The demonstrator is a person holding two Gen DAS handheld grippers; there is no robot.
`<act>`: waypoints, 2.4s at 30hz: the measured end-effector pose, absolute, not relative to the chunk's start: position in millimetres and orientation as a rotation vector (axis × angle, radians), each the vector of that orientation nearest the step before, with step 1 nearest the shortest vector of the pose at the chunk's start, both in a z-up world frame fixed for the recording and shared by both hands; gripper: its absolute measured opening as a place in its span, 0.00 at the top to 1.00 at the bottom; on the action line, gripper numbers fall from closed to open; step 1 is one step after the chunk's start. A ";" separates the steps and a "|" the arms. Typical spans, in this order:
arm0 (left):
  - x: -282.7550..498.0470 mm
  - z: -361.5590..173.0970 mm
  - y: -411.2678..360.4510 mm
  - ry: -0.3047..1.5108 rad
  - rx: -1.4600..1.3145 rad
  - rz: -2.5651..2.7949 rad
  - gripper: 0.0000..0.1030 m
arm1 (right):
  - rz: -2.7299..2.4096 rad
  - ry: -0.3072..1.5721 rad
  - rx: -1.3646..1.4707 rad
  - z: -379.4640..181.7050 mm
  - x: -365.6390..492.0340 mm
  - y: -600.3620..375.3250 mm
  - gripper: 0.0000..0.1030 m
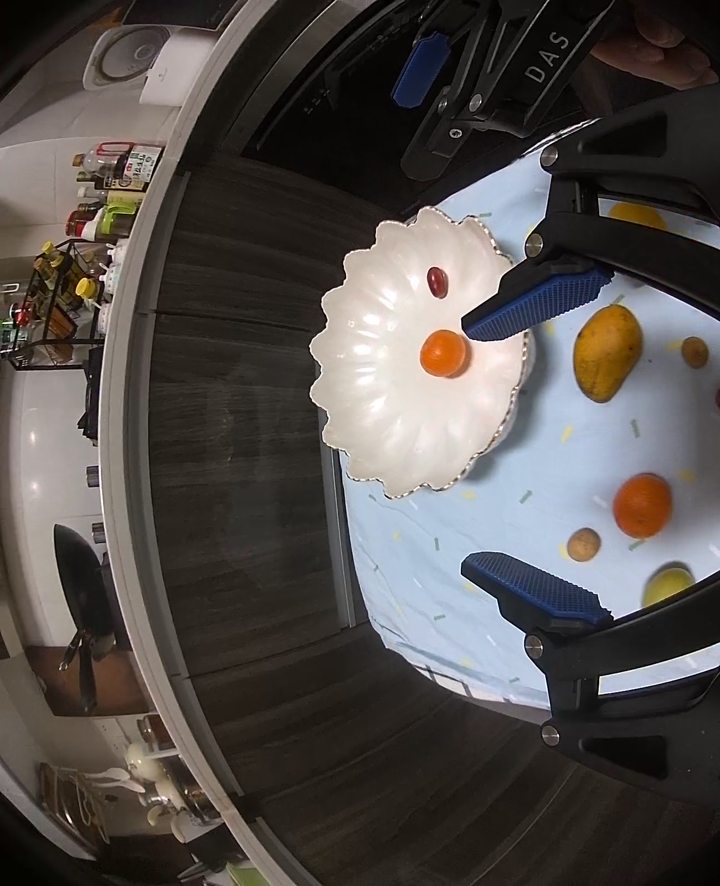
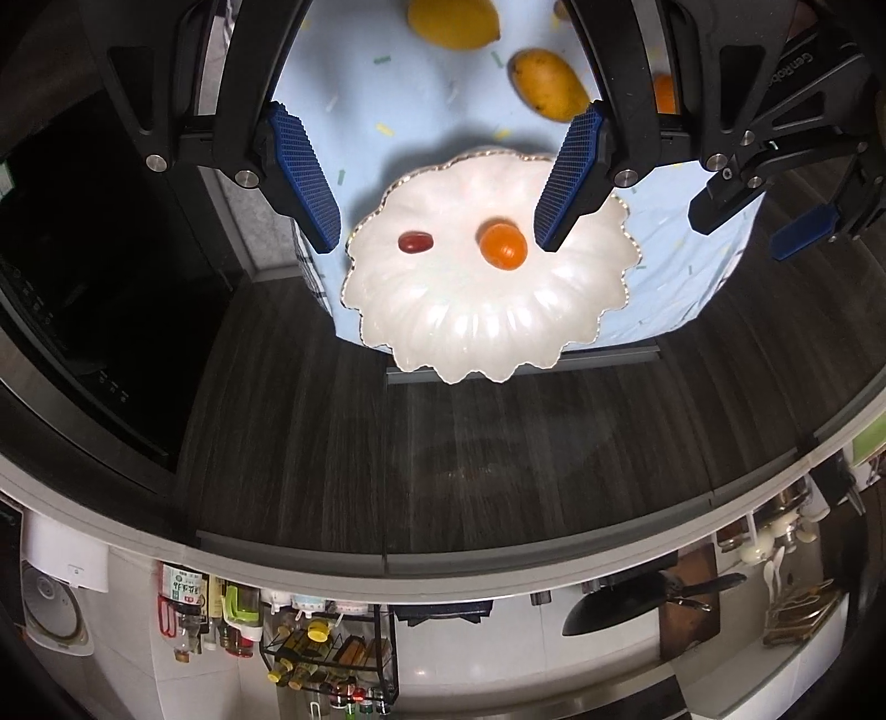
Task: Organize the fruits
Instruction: 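Withdraw both tools from the bowl and lower them toward the remaining fruits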
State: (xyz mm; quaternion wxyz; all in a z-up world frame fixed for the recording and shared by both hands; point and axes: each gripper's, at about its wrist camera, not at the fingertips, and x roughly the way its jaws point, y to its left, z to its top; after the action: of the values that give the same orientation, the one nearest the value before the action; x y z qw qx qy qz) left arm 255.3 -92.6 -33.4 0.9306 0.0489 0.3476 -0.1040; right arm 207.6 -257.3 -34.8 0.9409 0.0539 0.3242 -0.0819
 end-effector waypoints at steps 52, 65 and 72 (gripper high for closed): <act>169.2 -101.9 -79.1 0.826 0.136 -0.201 0.23 | -0.132 0.761 0.096 -107.0 135.4 -238.7 0.29; 158.2 -127.1 -87.9 0.866 0.159 -0.223 0.23 | -0.146 0.782 0.101 -130.3 132.2 -242.7 0.29; 154.4 -140.7 -88.4 0.887 0.154 -0.230 0.23 | -0.144 0.805 0.094 -141.9 133.8 -241.6 0.29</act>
State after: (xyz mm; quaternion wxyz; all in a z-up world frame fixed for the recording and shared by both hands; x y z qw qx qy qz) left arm 154.4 -88.4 -140.7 0.8941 0.0745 0.4275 -0.1111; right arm 133.8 -241.6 -141.9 0.9164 0.0459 0.3914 -0.0698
